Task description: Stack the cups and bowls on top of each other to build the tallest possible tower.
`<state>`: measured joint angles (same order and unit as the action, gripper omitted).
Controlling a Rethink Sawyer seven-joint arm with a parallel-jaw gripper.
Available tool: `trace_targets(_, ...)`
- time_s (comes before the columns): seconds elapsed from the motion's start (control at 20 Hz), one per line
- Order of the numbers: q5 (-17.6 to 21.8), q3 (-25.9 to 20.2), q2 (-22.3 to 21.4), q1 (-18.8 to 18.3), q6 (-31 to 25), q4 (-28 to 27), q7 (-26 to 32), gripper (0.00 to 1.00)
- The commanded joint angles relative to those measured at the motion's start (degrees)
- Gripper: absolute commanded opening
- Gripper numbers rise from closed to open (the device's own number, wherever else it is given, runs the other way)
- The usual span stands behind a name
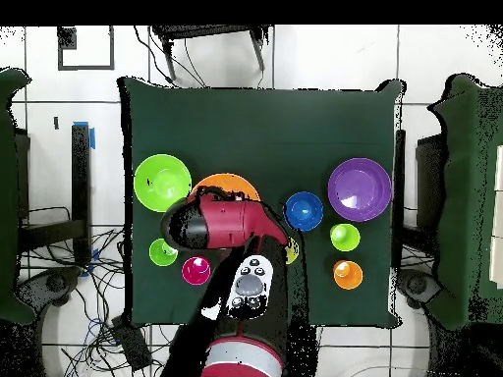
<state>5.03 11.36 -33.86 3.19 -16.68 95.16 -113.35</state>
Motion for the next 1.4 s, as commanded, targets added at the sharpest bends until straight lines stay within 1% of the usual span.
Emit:
trace_targets(0.05,-3.2,-2.1,6.2,0.9,2.6,-3.6,-11.2,1.0)
trace_targets(0.3,-5.4,-2.6,4.3,1.8,-0.4,-3.4,-10.9,1.0)
trace_targets(0.45,-6.9,-3.6,3.3,1.8,-1.8,-3.8,-10.3,1.0)
trace_targets(0.65,-8.6,-4.6,3.0,1.9,-4.1,-4.6,-9.4,1.0)
trace_targets(0.85,-9.8,-5.3,2.8,1.7,-5.0,-4.5,-8.7,1.0)
trace_targets(1.1,-10.3,-4.6,4.7,2.1,-2.0,-5.1,-8.5,1.0)
trace_targets(1.25,-10.6,-3.4,5.9,3.1,-0.1,-5.6,-9.1,1.0)
trace_targets(1.4,-11.0,-3.3,6.9,3.6,2.0,-6.0,-9.8,1.0)
